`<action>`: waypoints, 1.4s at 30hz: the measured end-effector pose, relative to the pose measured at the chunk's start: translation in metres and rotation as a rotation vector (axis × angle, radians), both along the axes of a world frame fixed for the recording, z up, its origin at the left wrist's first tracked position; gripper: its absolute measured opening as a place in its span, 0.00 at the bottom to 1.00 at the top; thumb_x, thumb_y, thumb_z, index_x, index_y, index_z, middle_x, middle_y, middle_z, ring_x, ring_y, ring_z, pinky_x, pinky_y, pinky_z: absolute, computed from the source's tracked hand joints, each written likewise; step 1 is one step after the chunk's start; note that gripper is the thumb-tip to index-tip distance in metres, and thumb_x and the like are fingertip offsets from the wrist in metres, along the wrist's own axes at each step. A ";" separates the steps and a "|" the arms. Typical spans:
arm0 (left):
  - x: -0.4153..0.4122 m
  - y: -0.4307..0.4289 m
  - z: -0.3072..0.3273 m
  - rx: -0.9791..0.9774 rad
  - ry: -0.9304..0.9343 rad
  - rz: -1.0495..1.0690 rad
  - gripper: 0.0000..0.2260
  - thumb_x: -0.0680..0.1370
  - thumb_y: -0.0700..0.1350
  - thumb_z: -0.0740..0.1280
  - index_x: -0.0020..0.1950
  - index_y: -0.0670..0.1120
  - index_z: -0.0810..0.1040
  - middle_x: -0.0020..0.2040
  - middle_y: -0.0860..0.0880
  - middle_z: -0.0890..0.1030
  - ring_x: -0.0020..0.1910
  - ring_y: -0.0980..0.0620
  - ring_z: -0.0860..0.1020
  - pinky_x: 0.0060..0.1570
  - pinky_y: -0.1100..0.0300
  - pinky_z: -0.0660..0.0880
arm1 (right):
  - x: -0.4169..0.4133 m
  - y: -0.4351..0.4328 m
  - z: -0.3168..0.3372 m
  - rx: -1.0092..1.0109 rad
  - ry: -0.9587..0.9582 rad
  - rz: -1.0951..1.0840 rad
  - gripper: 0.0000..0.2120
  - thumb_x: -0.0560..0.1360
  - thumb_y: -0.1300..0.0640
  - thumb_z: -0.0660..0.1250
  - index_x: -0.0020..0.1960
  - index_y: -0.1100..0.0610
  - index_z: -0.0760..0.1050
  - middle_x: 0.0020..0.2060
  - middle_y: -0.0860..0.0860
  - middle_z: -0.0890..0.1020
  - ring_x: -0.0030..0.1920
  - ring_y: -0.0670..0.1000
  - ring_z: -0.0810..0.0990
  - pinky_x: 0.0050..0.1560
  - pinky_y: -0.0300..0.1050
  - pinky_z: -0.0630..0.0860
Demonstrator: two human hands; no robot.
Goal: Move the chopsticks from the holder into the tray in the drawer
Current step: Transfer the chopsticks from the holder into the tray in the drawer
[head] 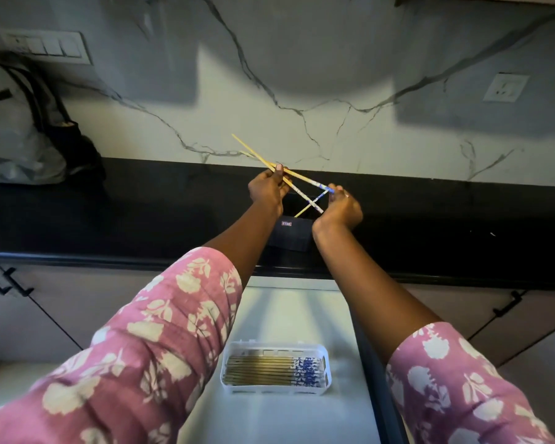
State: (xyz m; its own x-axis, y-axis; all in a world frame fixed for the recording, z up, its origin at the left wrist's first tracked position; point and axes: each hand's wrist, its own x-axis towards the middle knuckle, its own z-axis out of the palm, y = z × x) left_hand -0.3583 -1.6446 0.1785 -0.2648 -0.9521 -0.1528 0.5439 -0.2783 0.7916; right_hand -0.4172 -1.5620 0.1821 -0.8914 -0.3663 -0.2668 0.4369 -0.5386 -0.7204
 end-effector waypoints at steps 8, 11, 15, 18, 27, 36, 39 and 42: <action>0.001 0.010 0.000 -0.042 -0.030 -0.059 0.10 0.78 0.35 0.63 0.58 0.35 0.75 0.41 0.46 0.80 0.42 0.52 0.80 0.47 0.58 0.78 | 0.004 0.017 -0.038 0.132 -0.265 0.458 0.19 0.83 0.57 0.45 0.61 0.58 0.73 0.72 0.55 0.68 0.73 0.52 0.65 0.72 0.46 0.60; 0.002 0.011 -0.004 -0.087 -0.106 -0.071 0.12 0.78 0.35 0.63 0.60 0.33 0.74 0.43 0.45 0.80 0.42 0.52 0.80 0.54 0.56 0.77 | 0.003 0.019 -0.045 0.158 -0.317 0.532 0.16 0.82 0.57 0.51 0.44 0.56 0.75 0.70 0.55 0.70 0.72 0.52 0.67 0.71 0.46 0.63; 0.004 0.015 -0.012 -0.140 -0.197 -0.078 0.12 0.78 0.35 0.64 0.61 0.34 0.75 0.50 0.41 0.80 0.50 0.48 0.80 0.57 0.53 0.77 | 0.004 0.021 -0.049 0.247 -0.292 0.572 0.15 0.80 0.57 0.60 0.61 0.66 0.74 0.65 0.57 0.76 0.67 0.54 0.73 0.65 0.48 0.69; 0.005 0.013 -0.017 -0.143 -0.209 -0.068 0.12 0.78 0.35 0.64 0.60 0.34 0.75 0.47 0.42 0.81 0.46 0.49 0.80 0.54 0.55 0.78 | 0.004 0.022 -0.048 0.401 -0.164 0.566 0.13 0.77 0.58 0.64 0.56 0.65 0.77 0.57 0.58 0.81 0.58 0.51 0.80 0.60 0.47 0.75; 0.011 0.006 -0.043 -0.196 -0.258 -0.213 0.08 0.78 0.34 0.63 0.56 0.34 0.77 0.42 0.46 0.81 0.43 0.51 0.80 0.49 0.56 0.79 | -0.009 0.002 -0.043 0.657 0.811 0.548 0.11 0.76 0.60 0.67 0.56 0.61 0.81 0.51 0.60 0.85 0.49 0.53 0.82 0.56 0.48 0.77; 0.022 0.002 -0.085 -0.201 -0.359 -0.422 0.08 0.77 0.37 0.65 0.55 0.38 0.79 0.43 0.48 0.81 0.46 0.52 0.78 0.50 0.58 0.76 | -0.005 0.002 -0.076 0.594 0.798 0.713 0.13 0.74 0.68 0.68 0.57 0.67 0.78 0.48 0.64 0.83 0.43 0.54 0.81 0.52 0.50 0.80; 0.031 0.003 -0.104 -0.152 -0.363 -0.474 0.10 0.76 0.37 0.66 0.56 0.38 0.79 0.43 0.49 0.82 0.49 0.53 0.79 0.56 0.59 0.75 | 0.000 0.004 -0.097 0.535 0.697 0.757 0.15 0.74 0.68 0.66 0.61 0.68 0.76 0.50 0.62 0.82 0.48 0.53 0.80 0.54 0.47 0.78; 0.041 0.004 -0.124 -0.119 -0.392 -0.524 0.08 0.75 0.36 0.67 0.54 0.39 0.80 0.41 0.50 0.84 0.47 0.53 0.80 0.52 0.62 0.77 | 0.003 0.006 -0.120 0.499 0.601 0.811 0.16 0.74 0.69 0.66 0.62 0.68 0.75 0.46 0.57 0.81 0.39 0.46 0.83 0.42 0.35 0.81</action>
State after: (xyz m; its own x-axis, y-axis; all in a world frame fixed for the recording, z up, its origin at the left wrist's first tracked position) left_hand -0.3171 -1.6411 0.0548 -0.6437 -0.7286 -0.2342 0.0254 -0.3262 0.9450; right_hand -0.4143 -1.5556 0.0622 -0.4711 -0.8687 -0.1530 0.0366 0.1540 -0.9874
